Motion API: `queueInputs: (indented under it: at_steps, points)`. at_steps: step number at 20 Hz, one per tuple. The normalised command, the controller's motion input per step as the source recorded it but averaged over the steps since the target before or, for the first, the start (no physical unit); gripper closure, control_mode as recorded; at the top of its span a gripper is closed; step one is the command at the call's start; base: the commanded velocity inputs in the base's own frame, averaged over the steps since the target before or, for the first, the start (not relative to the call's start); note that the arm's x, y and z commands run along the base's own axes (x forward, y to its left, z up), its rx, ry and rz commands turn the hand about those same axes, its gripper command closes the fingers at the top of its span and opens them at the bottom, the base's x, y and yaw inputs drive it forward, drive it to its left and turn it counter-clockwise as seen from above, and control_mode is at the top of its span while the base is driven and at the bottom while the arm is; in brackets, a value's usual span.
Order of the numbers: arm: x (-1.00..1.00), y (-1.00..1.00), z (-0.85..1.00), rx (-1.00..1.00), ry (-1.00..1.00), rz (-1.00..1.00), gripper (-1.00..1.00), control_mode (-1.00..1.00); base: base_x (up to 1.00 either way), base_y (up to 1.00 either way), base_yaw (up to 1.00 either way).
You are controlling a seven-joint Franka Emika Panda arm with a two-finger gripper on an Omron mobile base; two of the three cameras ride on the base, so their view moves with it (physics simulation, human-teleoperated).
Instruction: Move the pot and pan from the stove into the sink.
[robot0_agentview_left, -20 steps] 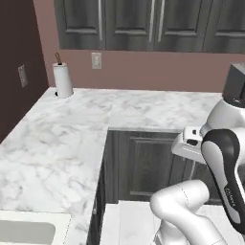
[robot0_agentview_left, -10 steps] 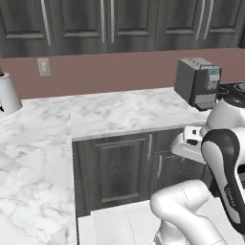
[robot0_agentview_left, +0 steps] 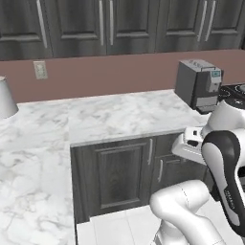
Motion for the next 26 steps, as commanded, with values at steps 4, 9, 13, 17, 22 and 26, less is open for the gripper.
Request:
queueInputs:
  at_steps: [4,9,13,17,22,26]
  points:
    - [0.00,0.00,0.00,0.00,0.00,0.00,-1.00,1.00,0.63,0.15,0.00]
    - [0.00,0.00,0.00,0.00,0.00,0.00,-1.00,1.00,0.24,-0.30,0.00]
    - [0.00,0.00,0.00,0.00,0.00,0.00,-1.00,1.00,0.01,-0.82,-0.03]
    - [0.00,0.00,0.00,0.00,0.00,0.00,-1.00,1.00,0.06,-0.86,-0.03]
    - [0.00,0.00,0.00,0.00,0.00,0.00,-1.00,1.00,0.12,-0.85,-0.04]
    - [0.00,0.00,0.00,0.00,0.00,0.00,-1.00,1.00,0.16,-0.84,-0.05]
